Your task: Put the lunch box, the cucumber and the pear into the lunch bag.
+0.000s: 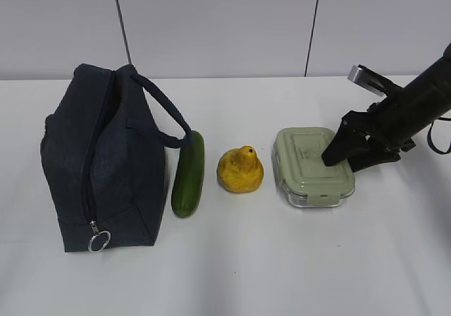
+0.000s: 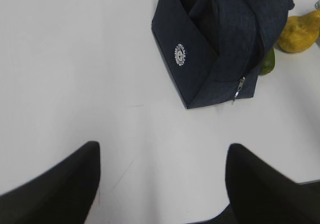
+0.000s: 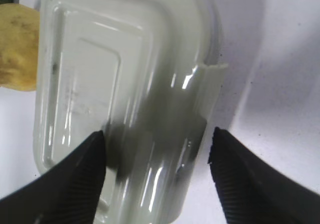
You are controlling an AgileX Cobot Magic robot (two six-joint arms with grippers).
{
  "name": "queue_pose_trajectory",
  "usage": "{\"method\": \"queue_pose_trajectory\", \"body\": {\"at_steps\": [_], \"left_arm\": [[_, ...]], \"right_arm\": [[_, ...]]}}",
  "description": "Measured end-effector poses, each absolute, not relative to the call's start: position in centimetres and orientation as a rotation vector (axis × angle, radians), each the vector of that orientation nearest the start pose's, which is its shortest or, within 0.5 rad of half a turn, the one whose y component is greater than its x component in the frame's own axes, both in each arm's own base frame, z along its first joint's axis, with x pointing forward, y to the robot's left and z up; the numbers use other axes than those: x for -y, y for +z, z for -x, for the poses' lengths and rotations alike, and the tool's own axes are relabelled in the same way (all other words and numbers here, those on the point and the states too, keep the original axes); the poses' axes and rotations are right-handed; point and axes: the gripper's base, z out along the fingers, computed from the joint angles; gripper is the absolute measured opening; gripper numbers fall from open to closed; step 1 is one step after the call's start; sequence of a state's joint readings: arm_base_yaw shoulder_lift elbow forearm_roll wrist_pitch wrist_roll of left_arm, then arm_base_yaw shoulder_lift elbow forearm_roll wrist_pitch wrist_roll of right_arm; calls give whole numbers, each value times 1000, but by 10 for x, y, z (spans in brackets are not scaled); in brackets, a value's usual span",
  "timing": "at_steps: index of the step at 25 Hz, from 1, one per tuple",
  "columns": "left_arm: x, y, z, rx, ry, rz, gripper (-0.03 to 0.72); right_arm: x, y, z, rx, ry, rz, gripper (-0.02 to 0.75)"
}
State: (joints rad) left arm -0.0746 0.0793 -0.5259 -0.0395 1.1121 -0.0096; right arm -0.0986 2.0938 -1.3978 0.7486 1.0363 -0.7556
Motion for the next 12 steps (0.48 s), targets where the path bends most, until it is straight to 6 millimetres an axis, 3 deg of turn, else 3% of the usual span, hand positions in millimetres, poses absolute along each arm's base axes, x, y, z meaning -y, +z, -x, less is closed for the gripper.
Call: {"method": "queue_pose_trajectory", "body": {"at_steps": [6,12], "left_arm": [[3,281,-2,-2149,-97,-72,466],[3,281,-2,-2149,-97,-72,466]], "right_arm": [[-14,149,-402,-2795,867,354,491],[-13,150,-403,-2789,871,349,409]]}}
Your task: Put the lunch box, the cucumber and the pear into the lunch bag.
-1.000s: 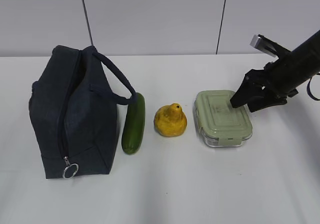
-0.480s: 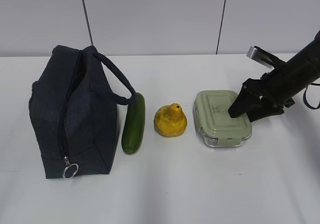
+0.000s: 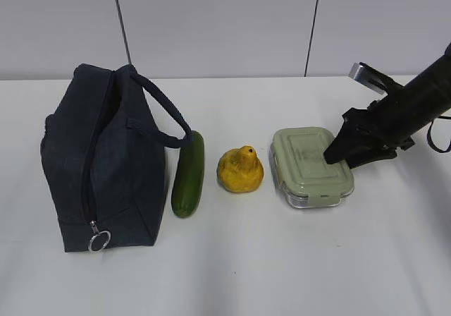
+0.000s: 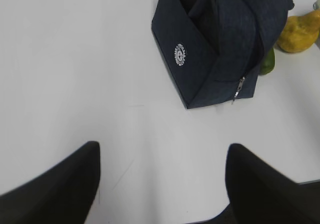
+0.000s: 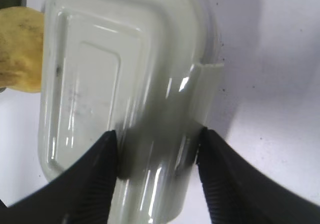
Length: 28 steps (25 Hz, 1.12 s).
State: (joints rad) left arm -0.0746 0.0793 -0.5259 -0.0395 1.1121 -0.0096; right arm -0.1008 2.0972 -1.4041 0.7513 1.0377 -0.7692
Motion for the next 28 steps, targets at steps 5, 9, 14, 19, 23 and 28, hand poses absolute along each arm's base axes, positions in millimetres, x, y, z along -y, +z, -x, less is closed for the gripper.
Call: {"method": "queue_pose_trajectory", "body": {"at_steps": [5,9,14,19,23,28], "left_arm": [[3,281,-2,-2149,-97,-72,466],[3,281,-2,-2149,-97,-72,466],[3,281,-2,-2149,-97,-72,466],[3,281,-2,-2149,-97,-72,466],[3,281,-2,-2149,-97,-72,466],[3,281,-2,-2149,-97,-72,466]], "right_arm": [[-13,150,-403,-2784,875,346,363],[-13,150,-403,-2782,874,351,344],[-13,151,-404,-2778,871,347,269],[-13,151,-404,-2778,871,347,233],[-13,151,-404,-2778,871,347,230],[-13,151,-404,-2778,871,347,230]]}}
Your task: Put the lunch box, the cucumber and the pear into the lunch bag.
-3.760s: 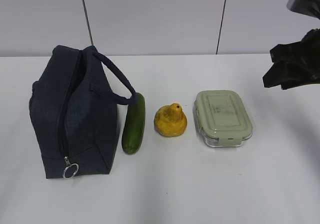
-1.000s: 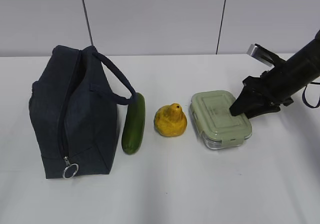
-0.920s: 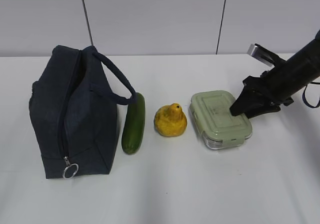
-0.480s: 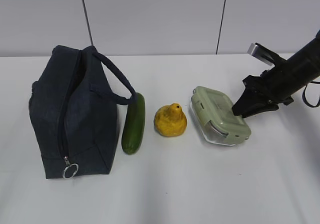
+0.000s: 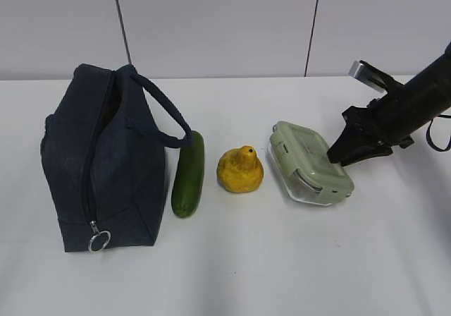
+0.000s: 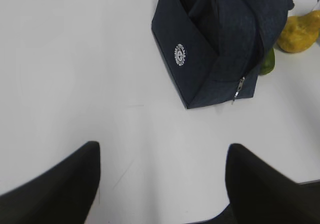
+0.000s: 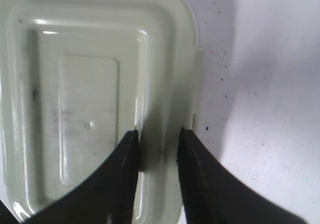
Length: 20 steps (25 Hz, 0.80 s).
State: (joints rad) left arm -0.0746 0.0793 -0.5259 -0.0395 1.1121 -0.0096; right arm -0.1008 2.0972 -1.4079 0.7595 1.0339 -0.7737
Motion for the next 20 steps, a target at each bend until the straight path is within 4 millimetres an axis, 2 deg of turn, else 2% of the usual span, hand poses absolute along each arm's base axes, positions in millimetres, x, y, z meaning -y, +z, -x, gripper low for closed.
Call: {"method": "queue_pose_trajectory", "body": {"at_steps": [20], "left_arm": [[3,281,-2,-2149,-97,-72,466]], "right_arm": [[-13,151,-404,-2776,873,346,240]]}}
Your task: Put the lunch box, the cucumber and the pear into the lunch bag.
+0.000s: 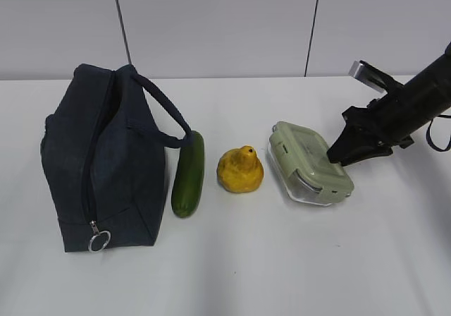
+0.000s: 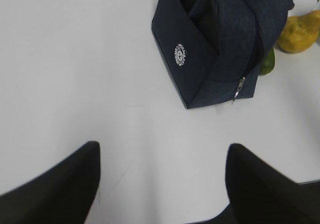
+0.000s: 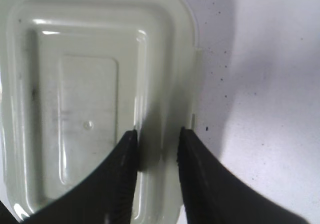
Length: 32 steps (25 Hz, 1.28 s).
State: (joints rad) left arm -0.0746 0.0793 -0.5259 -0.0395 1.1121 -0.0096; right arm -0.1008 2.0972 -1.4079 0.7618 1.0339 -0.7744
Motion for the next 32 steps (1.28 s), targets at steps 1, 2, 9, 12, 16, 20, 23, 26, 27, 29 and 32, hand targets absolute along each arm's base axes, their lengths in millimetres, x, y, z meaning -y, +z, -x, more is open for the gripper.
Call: {"method": "queue_pose_trajectory", "body": {"at_steps": [1,2,9,12,16,20,23,26,27,29,32], "left_arm": [[3,281,-2,-2149,-97,-72,466],[3,281,-2,-2149,-97,-72,466],[3,281,-2,-2149,-97,-72,466],[3,281,-2,-2149,-97,-72,466],[3,281,-2,-2149,-97,-72,466],[3,281,-2,-2149,-97,-72,466],[3,281,-2,-2149,-97,-72,466],[3,281,-2,-2149,-97,-72,466],[3,281,-2,-2149,-97,-72,466],[3,281,-2,-2149,-97,-72,466],[3,281,-2,-2149,-97,-72,466]], "right_arm": [[-13,151,-404,-2776,873,346,242],[-13,151,-404,-2775,873,348,243],[-14,151,-404,-2774,875,346,244],[-14,151,-404,-2774,875,346,244],[-14,151,-404,-2774,875,346,249],[-14,151,-404,-2774,875,346,288],[-14,151,-404,-2774,876,346,301],[-14,151,-404,-2774,876,346,317],[-14,150,-404,-2775,877,345,326],[-14,150,-404,-2775,877,345,348],[-14,150,-404,-2775,876,344,370]]}}
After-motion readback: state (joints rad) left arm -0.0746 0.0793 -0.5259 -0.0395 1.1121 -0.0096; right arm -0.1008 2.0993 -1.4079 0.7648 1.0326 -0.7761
